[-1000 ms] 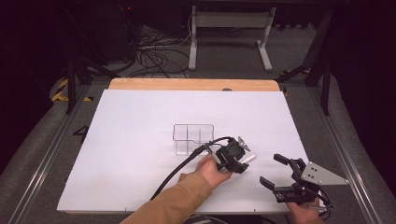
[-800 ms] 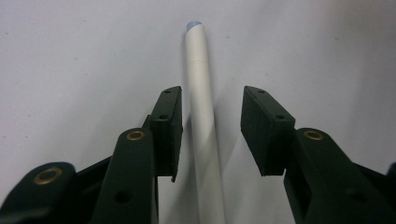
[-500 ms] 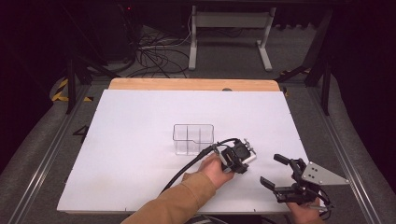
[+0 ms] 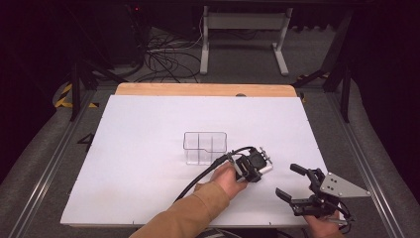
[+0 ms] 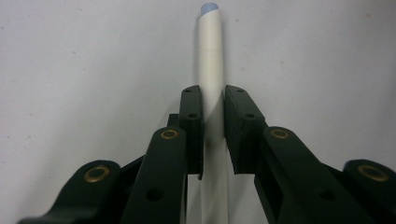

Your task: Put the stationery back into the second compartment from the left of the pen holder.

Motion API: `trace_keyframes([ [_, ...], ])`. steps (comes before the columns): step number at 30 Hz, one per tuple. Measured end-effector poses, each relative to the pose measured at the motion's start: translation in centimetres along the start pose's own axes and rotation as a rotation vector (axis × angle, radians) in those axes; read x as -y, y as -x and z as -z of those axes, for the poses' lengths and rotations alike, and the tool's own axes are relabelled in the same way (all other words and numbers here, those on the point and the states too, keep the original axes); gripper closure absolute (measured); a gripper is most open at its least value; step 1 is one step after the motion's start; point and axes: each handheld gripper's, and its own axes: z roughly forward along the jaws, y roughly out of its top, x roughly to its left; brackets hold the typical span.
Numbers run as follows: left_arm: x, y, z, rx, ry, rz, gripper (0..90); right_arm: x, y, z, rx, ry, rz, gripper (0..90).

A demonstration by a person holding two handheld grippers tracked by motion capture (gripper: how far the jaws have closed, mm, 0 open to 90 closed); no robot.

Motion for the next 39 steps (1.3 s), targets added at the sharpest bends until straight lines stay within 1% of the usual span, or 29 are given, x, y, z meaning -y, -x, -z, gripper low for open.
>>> trace_keyframes([
  [3, 0.0, 0.0, 0.0, 0.000, 0.003, 0.005, 78.6, 0.0, 0.0, 0.1, 0.002, 0.001, 0.001, 9.9],
  [6, 0.0, 0.0, 0.2, -0.014, 0.008, 0.002, 78.7, 0.0, 0.0, 0.1, -0.002, 0.005, 0.002, 10.0],
  [8, 0.1, -0.1, 0.6, -0.015, 0.025, 0.009, 78.7, 0.0, 0.0, 0.1, 0.000, 0.008, 0.004, 10.1],
  [11, 0.1, -0.2, 1.4, -0.019, 0.049, 0.001, 78.7, -0.1, 0.0, 0.2, 0.000, 0.012, 0.004, 10.2],
  [13, 0.1, -0.5, 2.2, -0.018, 0.082, 0.011, 78.7, -0.1, 0.0, 0.2, -0.001, 0.016, 0.005, 10.3],
  [16, 0.2, -0.8, 3.4, -0.004, 0.125, 0.027, 78.7, -0.1, -0.1, 0.3, -0.001, 0.019, 0.009, 10.4],
  [19, 0.3, -0.7, 4.5, -0.008, 0.172, 0.018, 78.7, -0.2, -0.2, 0.3, -0.002, 0.025, 0.019, 10.5],
  [21, 0.4, -0.7, 5.2, -0.009, 0.203, 0.024, 78.7, -0.3, -0.3, 0.4, -0.004, 0.032, 0.019, 10.7],
  [24, 0.5, -0.9, 6.2, 0.002, 0.260, 0.037, 78.7, -0.3, -0.3, 0.4, -0.003, 0.033, 0.022, 10.8],
  [26, 0.7, -1.1, 6.9, 0.004, 0.293, 0.039, 78.7, -0.3, -0.3, 0.4, -0.003, 0.033, 0.022, 10.8],
  [28, 0.9, -1.1, 7.5, 0.015, 0.327, 0.032, 78.7, -0.3, -0.3, 0.4, -0.002, 0.033, 0.022, 10.8],
  [30, 1.2, -1.1, 8.0, 0.000, 0.359, 0.026, 78.7, -0.3, -0.3, 0.4, -0.004, 0.033, 0.021, 10.8],
  [32, 1.4, -1.3, 8.5, -0.005, 0.393, 0.027, 78.6, -0.3, -0.3, 0.3, -0.006, 0.034, 0.021, 10.8],
  [35, 1.6, -1.5, 9.2, 0.000, 0.433, 0.041, 78.7, -0.3, -0.4, 0.3, -0.008, 0.030, 0.021, 10.8],
  [39, 2.0, -2.0, 10.2, 0.016, 0.490, 0.059, 78.7, -0.2, -0.4, 0.2, -0.009, 0.028, 0.022, 10.8],
])
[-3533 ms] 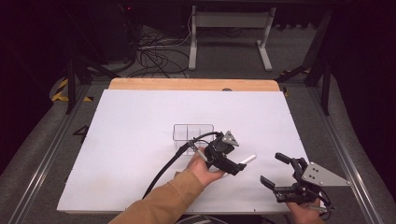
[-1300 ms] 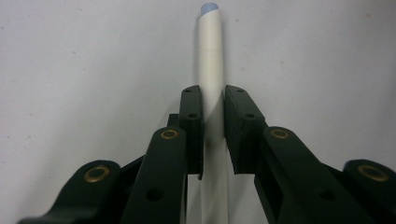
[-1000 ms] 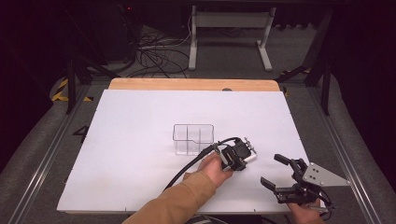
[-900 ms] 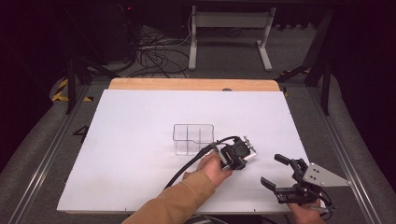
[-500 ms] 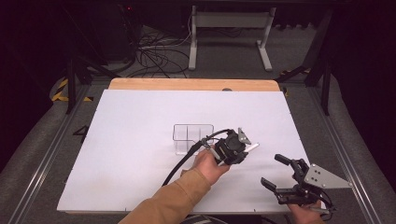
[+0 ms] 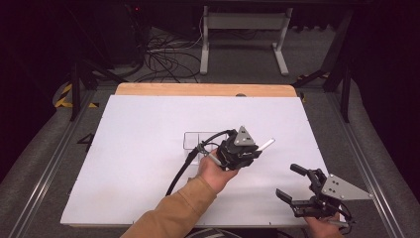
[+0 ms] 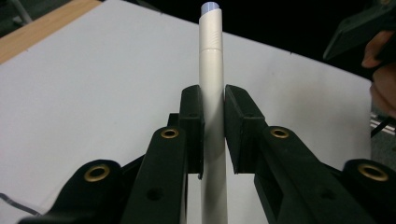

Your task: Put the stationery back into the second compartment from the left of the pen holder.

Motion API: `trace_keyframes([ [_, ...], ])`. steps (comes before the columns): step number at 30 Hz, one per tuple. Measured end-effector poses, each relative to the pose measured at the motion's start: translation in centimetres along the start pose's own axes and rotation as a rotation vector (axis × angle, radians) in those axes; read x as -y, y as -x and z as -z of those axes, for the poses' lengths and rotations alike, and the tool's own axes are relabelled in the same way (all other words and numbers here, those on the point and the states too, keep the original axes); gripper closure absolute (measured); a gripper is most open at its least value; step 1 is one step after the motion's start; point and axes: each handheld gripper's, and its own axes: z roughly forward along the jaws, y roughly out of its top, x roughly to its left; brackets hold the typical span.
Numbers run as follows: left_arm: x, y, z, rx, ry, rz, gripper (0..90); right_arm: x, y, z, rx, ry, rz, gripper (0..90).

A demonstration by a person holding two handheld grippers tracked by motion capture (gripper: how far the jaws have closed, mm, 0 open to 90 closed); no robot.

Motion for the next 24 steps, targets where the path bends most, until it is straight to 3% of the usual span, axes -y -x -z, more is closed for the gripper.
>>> trace_keyframes([
  [6, 0.1, -0.9, 1.8, 0.008, 0.100, 0.010, 78.6, 0.1, 0.0, -0.1, -0.003, 0.000, -0.001, 10.8],
  [12, 0.2, -1.5, 2.9, -0.008, 0.163, 0.015, 78.6, 0.1, 0.0, -0.2, -0.006, -0.006, -0.003, 10.8],
  [24, 0.4, -2.7, 4.6, -0.022, 0.249, 0.055, 78.5, 0.2, 0.0, -0.3, -0.007, -0.009, -0.001, 10.7],
])
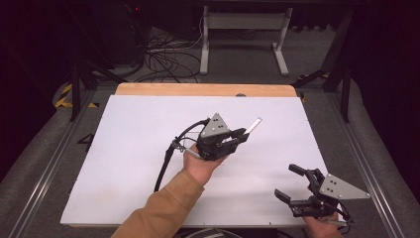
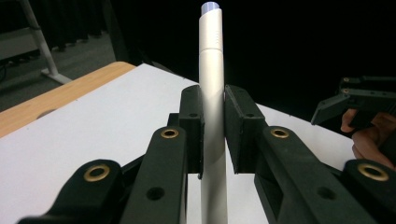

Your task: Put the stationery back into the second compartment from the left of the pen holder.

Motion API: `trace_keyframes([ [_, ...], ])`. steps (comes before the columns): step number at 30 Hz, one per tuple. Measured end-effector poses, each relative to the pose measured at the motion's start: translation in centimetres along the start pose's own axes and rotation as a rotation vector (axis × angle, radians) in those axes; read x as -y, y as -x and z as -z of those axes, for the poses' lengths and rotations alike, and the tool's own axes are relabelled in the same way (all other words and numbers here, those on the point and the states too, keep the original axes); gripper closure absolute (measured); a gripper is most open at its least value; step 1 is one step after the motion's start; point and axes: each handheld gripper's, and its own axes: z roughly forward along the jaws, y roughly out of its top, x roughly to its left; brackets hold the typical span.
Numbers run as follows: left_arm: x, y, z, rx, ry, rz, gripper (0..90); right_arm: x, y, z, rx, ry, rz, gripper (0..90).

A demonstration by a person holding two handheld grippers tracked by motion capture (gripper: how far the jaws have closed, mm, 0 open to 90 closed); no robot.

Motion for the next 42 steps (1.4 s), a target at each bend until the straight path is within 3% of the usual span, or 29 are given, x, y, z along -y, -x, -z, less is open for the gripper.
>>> trace_keyframes([
  [21, -0.2, -2.8, 2.7, -0.068, 0.067, 0.016, 78.5, 0.0, -0.1, -0.2, -0.002, -0.008, 0.009, 10.7],
  [32, 1.2, -4.8, 2.8, -0.103, 0.092, 0.026, 78.4, 0.1, -0.2, -0.3, -0.007, -0.012, 0.006, 10.7],
  [42, 2.5, -6.1, 2.4, -0.122, 0.082, 0.041, 78.4, 0.1, -0.2, -0.4, -0.010, -0.012, 0.009, 10.7],
])
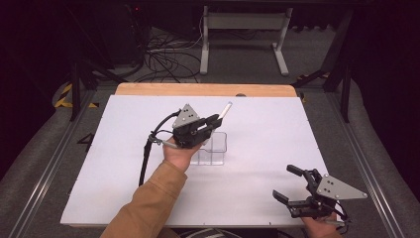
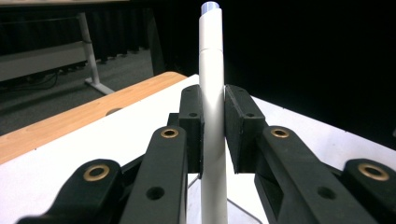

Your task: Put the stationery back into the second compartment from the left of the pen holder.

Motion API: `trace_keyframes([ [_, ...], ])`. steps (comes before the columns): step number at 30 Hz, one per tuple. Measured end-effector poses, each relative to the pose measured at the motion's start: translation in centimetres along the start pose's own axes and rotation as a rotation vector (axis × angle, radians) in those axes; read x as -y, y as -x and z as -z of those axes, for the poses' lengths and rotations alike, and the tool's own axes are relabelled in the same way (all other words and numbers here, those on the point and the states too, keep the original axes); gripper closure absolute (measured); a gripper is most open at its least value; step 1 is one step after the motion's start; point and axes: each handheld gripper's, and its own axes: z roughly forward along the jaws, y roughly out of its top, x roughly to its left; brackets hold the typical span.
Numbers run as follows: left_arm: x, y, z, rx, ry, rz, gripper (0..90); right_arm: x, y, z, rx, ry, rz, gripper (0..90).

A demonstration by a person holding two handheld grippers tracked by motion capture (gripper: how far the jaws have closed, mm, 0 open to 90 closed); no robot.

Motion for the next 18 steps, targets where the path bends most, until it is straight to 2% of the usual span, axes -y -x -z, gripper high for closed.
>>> trace_keyframes([
  [5, 0.5, -0.6, -0.2, 0.007, -0.004, 0.020, 78.3, 0.0, 0.0, 0.0, 0.000, -0.001, -0.002, 10.7],
  [12, 1.2, -0.7, -0.6, 0.000, -0.009, 0.016, 78.3, 0.0, 0.0, 0.0, -0.004, -0.002, -0.001, 10.7],
  [18, 1.4, -0.5, -0.6, -0.013, -0.020, -0.005, 78.3, 0.0, 0.0, 0.0, -0.005, -0.002, -0.001, 10.7],
])
